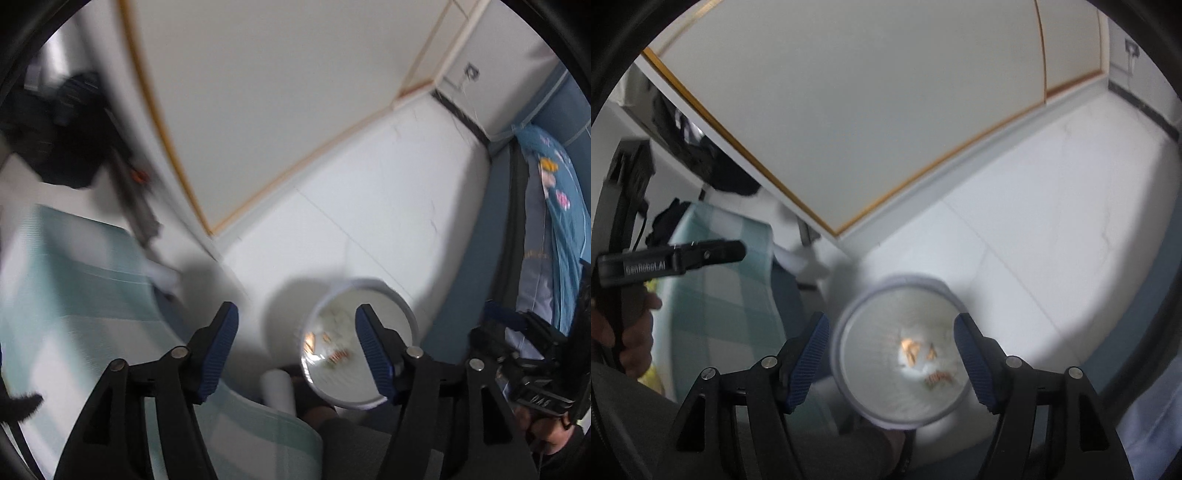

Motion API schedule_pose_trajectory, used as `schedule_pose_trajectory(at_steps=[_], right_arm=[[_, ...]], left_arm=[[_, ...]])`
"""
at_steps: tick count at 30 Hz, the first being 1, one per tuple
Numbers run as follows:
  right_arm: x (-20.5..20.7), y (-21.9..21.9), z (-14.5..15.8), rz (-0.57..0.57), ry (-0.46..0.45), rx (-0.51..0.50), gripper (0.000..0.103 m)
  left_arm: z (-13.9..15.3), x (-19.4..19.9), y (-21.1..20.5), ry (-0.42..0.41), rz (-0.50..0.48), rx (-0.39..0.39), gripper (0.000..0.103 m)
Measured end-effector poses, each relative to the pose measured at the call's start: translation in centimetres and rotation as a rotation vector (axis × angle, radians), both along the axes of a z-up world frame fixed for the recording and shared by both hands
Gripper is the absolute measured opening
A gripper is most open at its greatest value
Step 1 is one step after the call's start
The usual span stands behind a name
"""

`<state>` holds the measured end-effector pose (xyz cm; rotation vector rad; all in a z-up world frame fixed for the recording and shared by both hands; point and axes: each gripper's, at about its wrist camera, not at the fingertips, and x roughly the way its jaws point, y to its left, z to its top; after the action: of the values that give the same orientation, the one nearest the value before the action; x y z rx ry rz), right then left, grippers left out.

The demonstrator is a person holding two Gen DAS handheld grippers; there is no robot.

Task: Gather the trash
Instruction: 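Move both open tools back over the table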

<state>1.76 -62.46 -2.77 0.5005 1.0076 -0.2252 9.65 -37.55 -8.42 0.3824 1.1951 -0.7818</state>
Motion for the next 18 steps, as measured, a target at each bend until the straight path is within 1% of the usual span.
schedule_pose_trajectory(at_steps=[2, 3, 7, 9, 10, 14, 17, 18], right_arm=[[0.0, 0.6, 2.0, 0.004, -0.036, -0.029, 0.071], [0.1, 0.8, 2.9, 0.006, -0.052, -0.043, 0.075], [1.1, 3.2, 7.5, 0.030, -0.176, -0.096, 0.078], [1.4, 4.4, 9.6, 0.046, -0.230, -0.126, 0.082], [1.6, 5.4, 11.0, 0.062, -0.267, -0.141, 0.082], [2.5, 9.0, 14.8, 0.133, -0.363, -0.193, 0.083], [2.7, 12.5, 17.8, 0.190, -0.457, -0.253, 0.092], [2.8, 14.0, 18.9, 0.215, -0.494, -0.273, 0.094]], left_arm=[[1.4, -0.2, 1.4, -0.050, 0.047, -0.020, 0.075], [2.1, -0.2, 2.4, -0.081, 0.077, -0.024, 0.077], [5.7, -0.9, 6.3, -0.190, 0.144, -0.069, 0.079], [7.0, -1.0, 8.3, -0.238, 0.184, -0.095, 0.082], [7.7, -1.0, 9.5, -0.256, 0.212, -0.112, 0.086], [9.6, -0.6, 14.7, -0.252, 0.335, -0.170, 0.087], [11.0, -0.6, 18.6, -0.294, 0.421, -0.199, 0.088], [11.7, -0.8, 19.3, -0.311, 0.437, -0.203, 0.088]])
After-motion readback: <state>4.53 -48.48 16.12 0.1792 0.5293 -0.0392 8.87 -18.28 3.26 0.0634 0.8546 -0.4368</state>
